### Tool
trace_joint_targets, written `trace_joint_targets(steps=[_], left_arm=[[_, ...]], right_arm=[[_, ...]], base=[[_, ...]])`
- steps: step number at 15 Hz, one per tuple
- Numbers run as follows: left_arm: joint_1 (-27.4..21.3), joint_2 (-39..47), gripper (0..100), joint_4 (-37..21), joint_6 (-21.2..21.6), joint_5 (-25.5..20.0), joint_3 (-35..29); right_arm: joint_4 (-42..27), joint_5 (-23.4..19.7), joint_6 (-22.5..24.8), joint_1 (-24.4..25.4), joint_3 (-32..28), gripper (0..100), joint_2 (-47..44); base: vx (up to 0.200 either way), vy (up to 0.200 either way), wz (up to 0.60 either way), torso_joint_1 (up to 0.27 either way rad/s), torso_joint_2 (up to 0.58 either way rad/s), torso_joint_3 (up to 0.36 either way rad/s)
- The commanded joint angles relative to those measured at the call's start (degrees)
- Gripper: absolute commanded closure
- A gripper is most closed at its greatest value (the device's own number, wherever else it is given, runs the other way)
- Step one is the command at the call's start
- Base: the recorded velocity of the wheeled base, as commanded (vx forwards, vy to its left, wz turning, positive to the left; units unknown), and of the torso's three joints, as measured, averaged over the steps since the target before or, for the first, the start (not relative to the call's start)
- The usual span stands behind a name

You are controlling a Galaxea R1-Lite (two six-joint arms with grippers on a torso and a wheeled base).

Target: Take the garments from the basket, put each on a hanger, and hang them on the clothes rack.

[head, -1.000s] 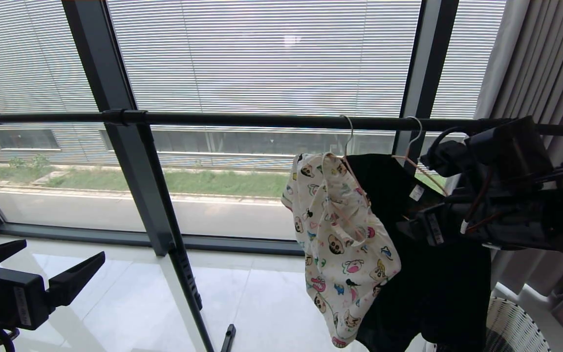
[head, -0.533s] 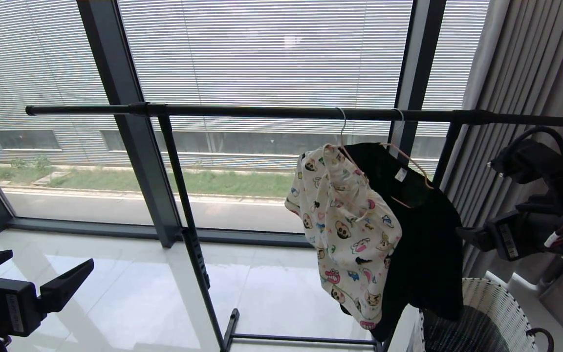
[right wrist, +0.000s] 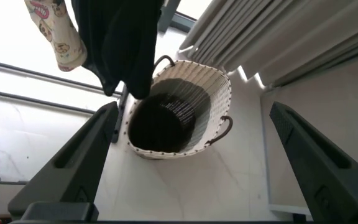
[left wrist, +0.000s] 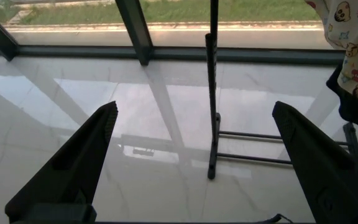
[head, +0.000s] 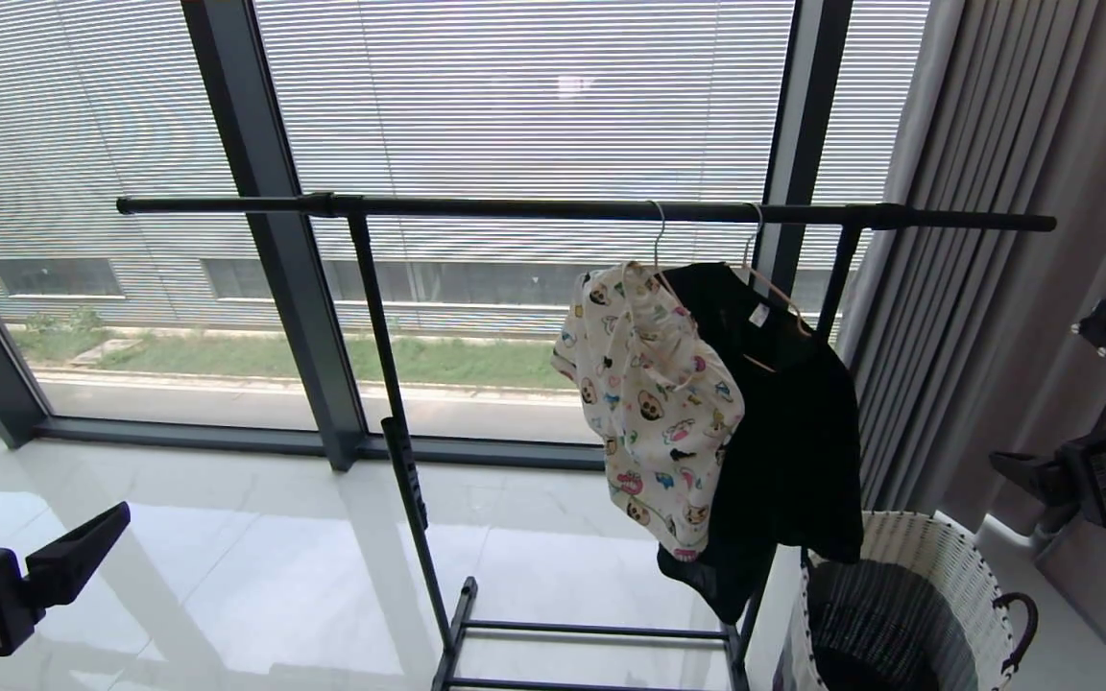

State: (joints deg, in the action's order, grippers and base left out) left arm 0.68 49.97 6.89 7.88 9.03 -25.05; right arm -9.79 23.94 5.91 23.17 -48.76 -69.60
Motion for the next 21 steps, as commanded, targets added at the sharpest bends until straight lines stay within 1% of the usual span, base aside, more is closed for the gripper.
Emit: trace_joint_targets(steps=[1,3,5,8,9,11,12,13,14,15,16,17,19,21], left_arm=[[1.16,-2.51,0,-0.03,0.04,0.02,0.44],[1.43,-5.76,0,-0.03,-0.14,0.20,1.85],[3.36,-10.07,0,-0.03,-0.14,0.20,4.13],[4.94,-20.53,0,-0.03,0.39,0.20,9.41],[4.94,-24.13,0,-0.03,0.39,0.20,11.43],[4.94,-33.09,0,-0.03,0.74,0.20,16.61],[4.94,-37.66,0,-0.21,1.97,0.46,18.55],[4.94,-42.15,0,-0.38,3.55,1.69,20.75],[5.03,-44.87,0,0.06,5.04,3.62,23.73],[5.03,-44.52,0,0.76,5.48,7.23,25.05],[5.03,-44.52,0,0.23,5.48,9.25,25.05],[5.03,-44.52,0,-0.21,5.48,9.42,25.05],[5.03,-44.61,0,-3.11,5.04,9.51,25.05],[5.03,-44.61,0,-3.11,4.87,9.51,25.05]], right_arm=[[0.03,-0.04,0.24,-0.76,0.95,0,2.97],[-0.05,-0.21,0.24,-1.47,1.74,0,5.44],[-0.32,0.05,0.24,-1.82,2.62,0,7.11],[-0.32,0.23,0.33,-2.70,5.61,0,11.41],[-0.32,0.23,0.33,-3.84,6.66,0,13.17],[-1.02,0.23,0.33,-8.32,9.65,0,17.65],[-1.55,0.14,0.33,-10.25,10.88,0,20.11],[-1.81,0.14,0.33,-11.57,12.29,0,22.93],[-1.81,0.23,0.33,-12.28,14.05,0,25.56],[-1.81,0.23,0.33,-12.89,15.98,0,28.38],[-1.81,0.23,0.33,-13.59,17.91,0,30.92],[-1.81,0.23,0.33,-14.03,18.79,0,32.51],[-1.81,0.23,0.33,-14.12,21.69,0,35.67],[-1.46,0.32,0.15,-14.12,25.38,0,39.36]], base=[[0.000,0.000,0.00,0.000,0.00,0.000],[0.000,0.000,0.00,0.000,0.00,0.000],[0.000,0.000,0.00,0.000,0.00,0.000],[0.000,0.000,0.00,-0.165,0.37,0.203],[0.000,0.000,0.00,-0.212,0.49,0.261],[0.000,0.000,0.00,-0.232,0.51,0.278],[0.000,0.000,0.00,-0.227,0.51,0.281],[0.000,0.000,0.00,-0.232,0.50,0.281],[0.000,0.000,0.00,-0.212,0.50,0.276],[0.000,0.000,0.00,-0.217,0.50,0.281],[0.000,0.000,0.00,-0.207,0.50,0.281],[0.000,0.000,0.00,-0.203,0.50,0.286],[0.000,0.000,0.00,-0.193,0.49,0.290],[0.000,0.000,0.00,-0.183,0.47,0.288]])
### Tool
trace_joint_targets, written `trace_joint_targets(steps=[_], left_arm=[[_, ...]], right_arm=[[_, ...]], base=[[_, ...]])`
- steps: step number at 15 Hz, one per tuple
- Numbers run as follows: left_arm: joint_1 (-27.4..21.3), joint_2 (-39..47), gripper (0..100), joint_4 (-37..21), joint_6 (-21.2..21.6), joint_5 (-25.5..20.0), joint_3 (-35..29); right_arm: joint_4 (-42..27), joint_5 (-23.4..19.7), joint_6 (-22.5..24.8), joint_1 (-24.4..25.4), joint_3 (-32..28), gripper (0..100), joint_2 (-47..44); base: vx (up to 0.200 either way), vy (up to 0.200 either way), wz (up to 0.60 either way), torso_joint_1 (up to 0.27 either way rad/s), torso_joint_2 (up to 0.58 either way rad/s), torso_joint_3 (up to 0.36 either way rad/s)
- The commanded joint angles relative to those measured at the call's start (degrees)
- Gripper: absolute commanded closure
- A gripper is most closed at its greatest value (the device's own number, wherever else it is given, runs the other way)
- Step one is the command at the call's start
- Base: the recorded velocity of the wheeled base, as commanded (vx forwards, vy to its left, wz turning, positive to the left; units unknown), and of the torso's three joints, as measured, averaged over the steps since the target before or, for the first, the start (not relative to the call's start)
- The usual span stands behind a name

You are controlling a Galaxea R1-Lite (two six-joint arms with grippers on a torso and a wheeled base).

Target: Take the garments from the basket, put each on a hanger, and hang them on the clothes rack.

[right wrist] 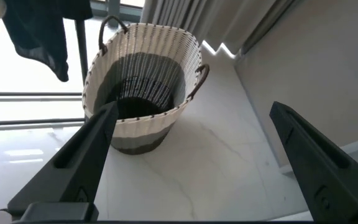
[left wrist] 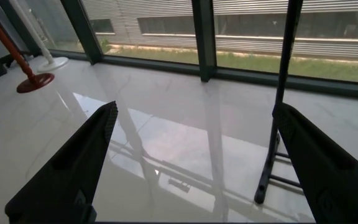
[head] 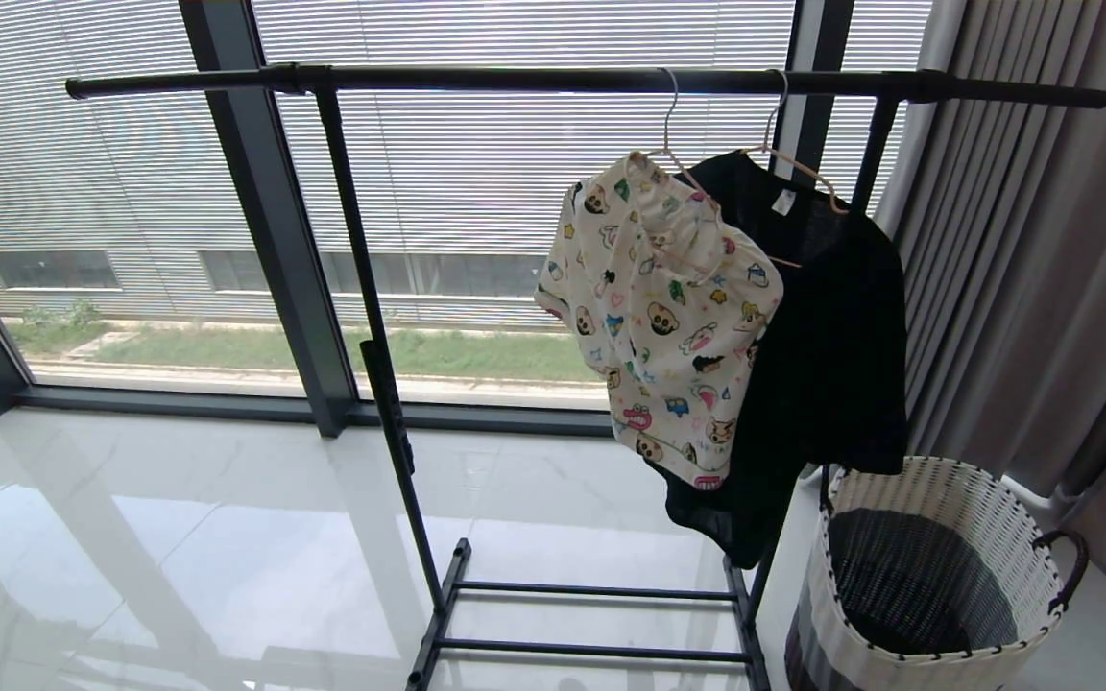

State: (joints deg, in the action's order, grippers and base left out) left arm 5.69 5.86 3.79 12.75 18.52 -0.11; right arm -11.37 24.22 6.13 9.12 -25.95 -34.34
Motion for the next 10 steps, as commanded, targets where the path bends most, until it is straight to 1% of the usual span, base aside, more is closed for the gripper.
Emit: trace_joint_targets(steps=[1,2,3,4,5,6,7,8,10], left_arm=[[0.02,-0.41,0,-0.01,-0.01,0.03,0.11],[0.02,-0.41,0,-0.01,-0.01,0.03,0.11],[0.02,-0.41,0,-0.01,0.26,-0.06,0.11],[-0.07,-0.41,0,-0.01,0.43,-0.15,0.11],[0.02,-0.41,0,-0.01,0.34,-0.06,0.11],[0.02,-0.41,0,-0.01,0.08,-0.24,0.11],[0.02,-0.50,0,-0.01,-0.01,-0.32,0.11],[0.02,-0.50,0,0.08,-0.10,-0.32,0.11],[-0.07,-0.50,0,2.62,-0.18,-0.59,0.11]], right_arm=[[0.12,0.12,-0.07,-0.33,4.68,0,6.74],[0.12,0.12,-0.07,-0.51,5.91,0,8.85],[0.12,0.21,0.28,-0.51,10.05,0,15.18],[-0.14,0.04,1.95,-0.42,12.95,0,21.77],[-0.32,0.04,5.21,-0.42,15.58,0,27.75],[1.53,1.88,6.44,-0.51,19.19,0,28.72],[4.08,3.02,6.44,-0.51,21.21,0,28.72],[4.52,2.58,6.35,-0.51,21.56,0,28.72],[5.22,2.23,6.35,-0.51,21.82,0,28.72]], base=[[0.000,0.000,0.00,-0.173,0.46,0.286],[0.000,0.000,0.00,-0.178,0.47,0.290],[0.000,0.000,0.00,-0.163,0.45,0.290],[0.000,0.000,0.00,-0.163,0.47,0.310],[0.000,0.000,0.00,-0.144,0.42,0.276],[0.000,0.000,0.00,-0.085,0.24,0.163],[0.000,0.000,0.00,-0.051,0.14,0.095],[0.000,0.000,0.00,-0.022,0.08,0.061],[0.000,0.000,0.00,-0.009,0.03,0.016]])
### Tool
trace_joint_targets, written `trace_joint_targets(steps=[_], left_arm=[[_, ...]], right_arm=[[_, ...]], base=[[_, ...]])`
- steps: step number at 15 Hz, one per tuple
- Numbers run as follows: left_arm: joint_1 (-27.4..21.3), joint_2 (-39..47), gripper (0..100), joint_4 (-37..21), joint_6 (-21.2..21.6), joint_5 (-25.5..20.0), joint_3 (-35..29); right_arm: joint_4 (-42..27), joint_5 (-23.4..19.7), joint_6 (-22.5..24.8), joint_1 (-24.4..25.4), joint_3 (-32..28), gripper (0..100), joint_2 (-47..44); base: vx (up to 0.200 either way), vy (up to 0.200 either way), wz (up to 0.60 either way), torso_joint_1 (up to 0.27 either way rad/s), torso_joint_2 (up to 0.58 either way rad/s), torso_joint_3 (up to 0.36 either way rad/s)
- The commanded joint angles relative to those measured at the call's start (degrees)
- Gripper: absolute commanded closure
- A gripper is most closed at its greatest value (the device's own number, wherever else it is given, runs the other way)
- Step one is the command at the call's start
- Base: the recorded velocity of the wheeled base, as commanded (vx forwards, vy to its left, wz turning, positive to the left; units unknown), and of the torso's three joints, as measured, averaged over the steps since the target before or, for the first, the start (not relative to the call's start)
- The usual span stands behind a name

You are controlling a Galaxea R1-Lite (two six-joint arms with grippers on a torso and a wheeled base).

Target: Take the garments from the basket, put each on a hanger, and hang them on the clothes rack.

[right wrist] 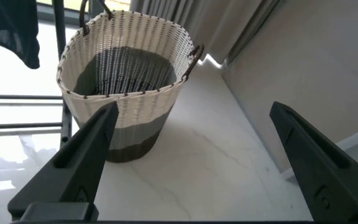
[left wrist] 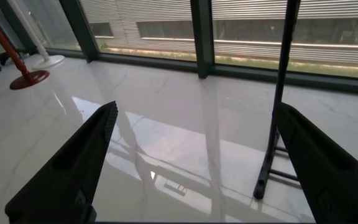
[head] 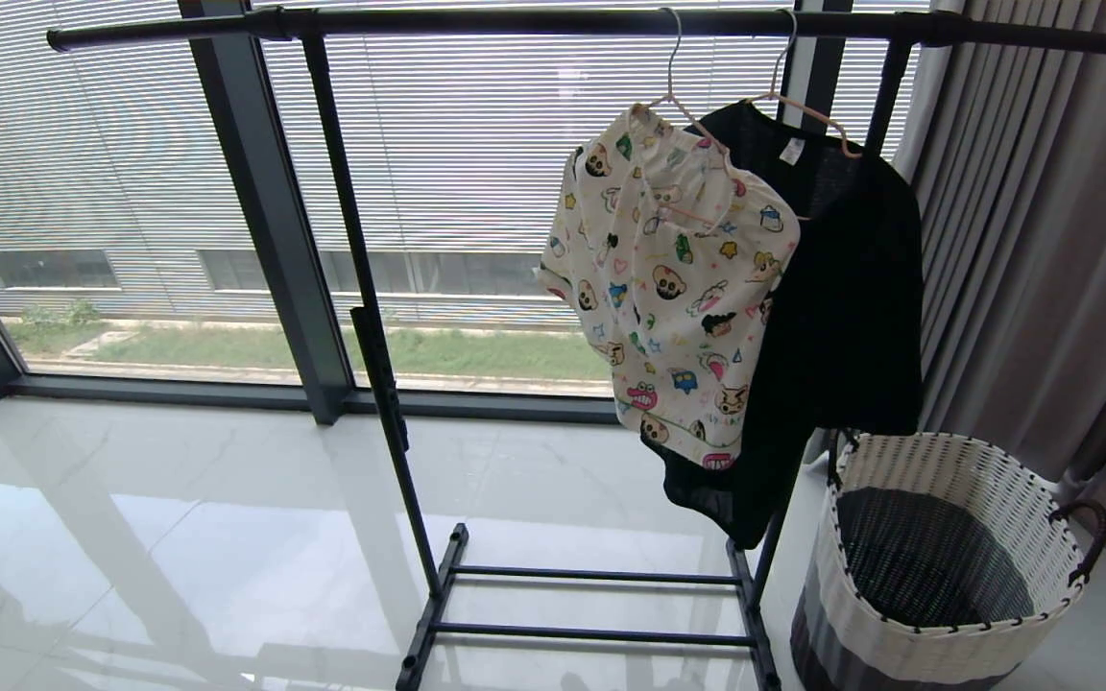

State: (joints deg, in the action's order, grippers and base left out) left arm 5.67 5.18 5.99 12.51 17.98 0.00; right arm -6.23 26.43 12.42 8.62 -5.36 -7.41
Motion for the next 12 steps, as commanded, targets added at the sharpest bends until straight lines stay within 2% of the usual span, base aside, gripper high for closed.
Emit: trace_joint_targets(steps=[1,2,3,4,6,10,11,12], left_arm=[[-0.04,0.27,0,0.43,-2.84,-2.78,0.00],[-0.04,0.27,0,0.17,-5.12,-7.79,0.00],[-0.04,0.27,0,-3.00,-6.44,-17.10,0.00],[0.04,0.36,0,-4.14,-6.62,-19.83,0.00],[-0.75,0.36,0,-5.99,-7.50,-20.71,0.00],[-0.83,0.27,0,-5.99,-8.20,-20.62,0.00],[-0.83,0.27,0,-5.99,-8.20,-20.62,0.00],[-0.83,0.27,0,-5.99,-8.20,-20.62,0.00]], right_arm=[[1.83,-2.87,0.15,-0.01,1.94,0,1.79],[2.98,-8.06,0.23,0.08,2.46,0,1.79],[3.86,-15.27,0.59,0.17,2.82,0,1.70],[3.86,-17.38,0.59,0.52,2.82,0,1.70],[3.86,-17.64,-0.03,2.63,2.90,0,0.82],[3.94,-12.19,-1.17,2.63,2.90,0,1.87],[3.59,-11.66,-1.35,2.63,2.82,0,0.82],[3.59,-11.40,-3.46,2.37,2.82,0,-2.43]], base=[[0.000,0.000,0.00,0.000,0.00,0.000],[0.000,0.000,0.00,0.000,0.00,0.000],[0.000,0.000,0.00,0.000,0.00,0.000],[0.000,0.000,0.00,0.000,0.00,0.000],[0.000,0.000,0.00,0.000,0.00,0.000],[0.000,0.000,0.00,0.000,0.00,0.000],[0.000,0.000,0.00,0.000,0.00,0.000],[0.000,0.000,0.00,0.000,0.00,0.000]])
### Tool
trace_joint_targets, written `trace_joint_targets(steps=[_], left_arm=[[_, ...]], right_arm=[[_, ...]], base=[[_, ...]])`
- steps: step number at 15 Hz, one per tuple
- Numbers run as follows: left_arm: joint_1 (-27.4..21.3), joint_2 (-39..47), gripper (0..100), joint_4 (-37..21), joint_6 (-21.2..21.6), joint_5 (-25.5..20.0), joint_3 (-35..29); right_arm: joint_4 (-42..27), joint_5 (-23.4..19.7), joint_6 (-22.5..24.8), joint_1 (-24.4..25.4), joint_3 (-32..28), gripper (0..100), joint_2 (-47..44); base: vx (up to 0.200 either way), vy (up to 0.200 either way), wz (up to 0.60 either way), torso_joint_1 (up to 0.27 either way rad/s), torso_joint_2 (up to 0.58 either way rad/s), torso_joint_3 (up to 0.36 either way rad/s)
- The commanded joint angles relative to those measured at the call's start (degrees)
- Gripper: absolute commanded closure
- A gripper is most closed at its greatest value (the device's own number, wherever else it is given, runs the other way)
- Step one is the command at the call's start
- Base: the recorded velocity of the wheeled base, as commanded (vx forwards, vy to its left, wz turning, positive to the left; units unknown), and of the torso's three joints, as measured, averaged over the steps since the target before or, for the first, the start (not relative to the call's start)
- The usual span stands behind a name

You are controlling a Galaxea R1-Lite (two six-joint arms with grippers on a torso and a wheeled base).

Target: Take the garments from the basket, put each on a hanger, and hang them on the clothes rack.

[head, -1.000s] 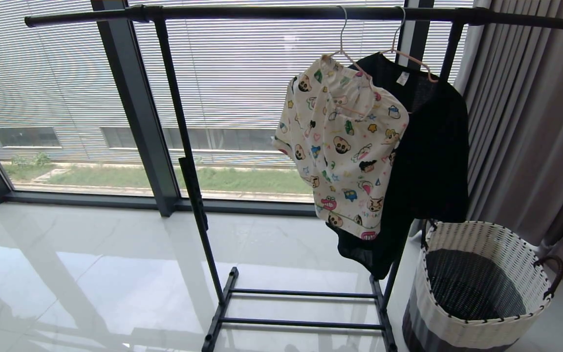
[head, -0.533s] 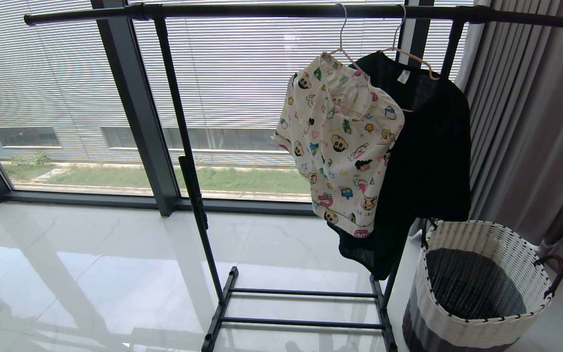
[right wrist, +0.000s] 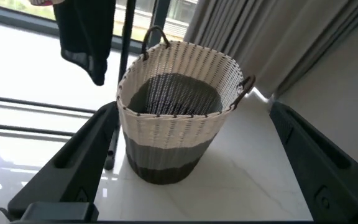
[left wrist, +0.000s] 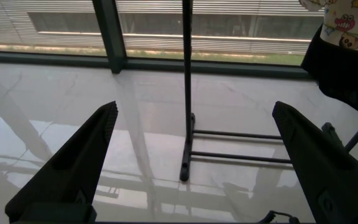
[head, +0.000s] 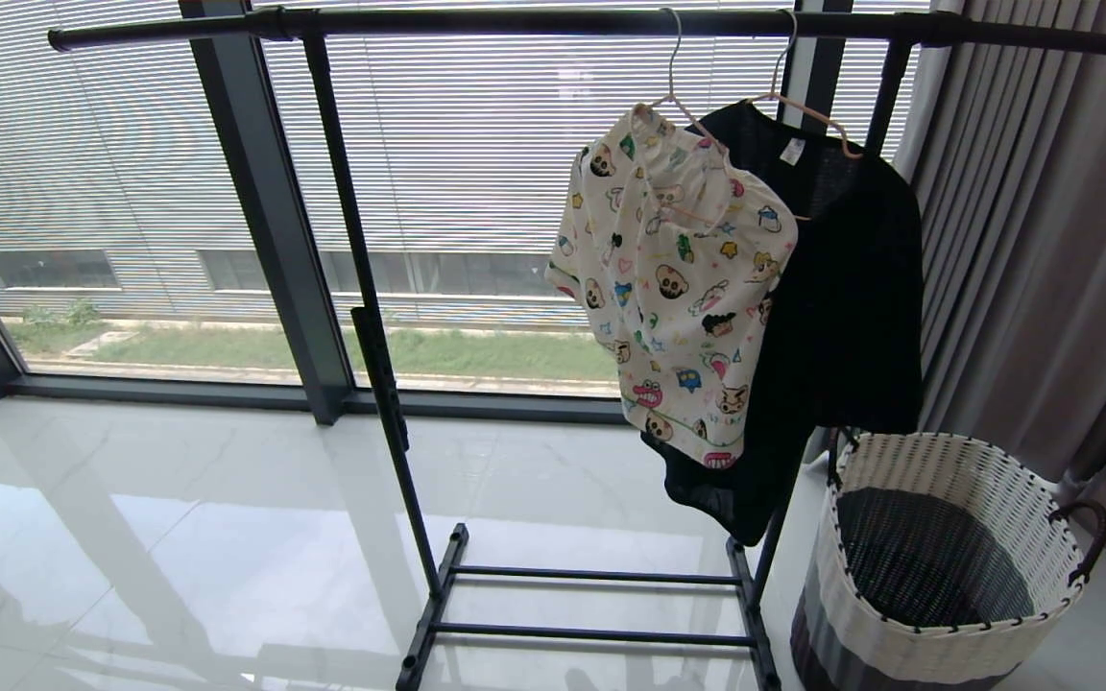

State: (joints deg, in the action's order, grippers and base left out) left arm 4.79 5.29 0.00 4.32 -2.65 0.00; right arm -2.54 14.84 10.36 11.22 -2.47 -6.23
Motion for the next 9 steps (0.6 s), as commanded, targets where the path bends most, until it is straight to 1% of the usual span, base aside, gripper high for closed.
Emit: trace_joint_targets(steps=[1,3,4,6,8,9], left_arm=[[0.04,0.16,0,0.00,-0.01,0.01,0.00],[-0.13,0.16,0,0.00,-0.01,0.01,0.00],[-1.54,-0.11,0,0.00,-0.01,0.01,0.00],[-6.90,-2.04,0,0.00,-0.01,0.01,0.00],[-6.46,-2.21,0,0.00,-0.18,0.01,0.00],[-5.93,-3.80,0,0.00,-0.27,0.01,0.00]], right_arm=[[-0.28,0.54,-3.95,-0.93,-0.07,0,-4.93],[-0.45,1.69,-6.76,-2.25,0.01,0,-3.97],[-0.45,1.78,-6.76,-2.78,0.01,0,-2.12],[-0.45,2.48,-6.85,-3.31,0.01,0,0.60],[-0.45,4.59,-6.93,-3.39,0.01,0,0.60],[-0.45,4.68,-7.29,-3.39,0.01,0,0.60]], base=[[0.000,0.000,0.00,0.000,0.00,0.000],[0.000,0.000,0.00,0.000,0.00,0.000],[0.000,0.000,0.00,0.000,0.00,0.000],[0.000,0.000,0.00,0.000,0.00,0.000],[0.000,0.000,0.00,0.000,0.00,0.000],[0.000,0.000,0.00,0.000,0.00,0.000]])
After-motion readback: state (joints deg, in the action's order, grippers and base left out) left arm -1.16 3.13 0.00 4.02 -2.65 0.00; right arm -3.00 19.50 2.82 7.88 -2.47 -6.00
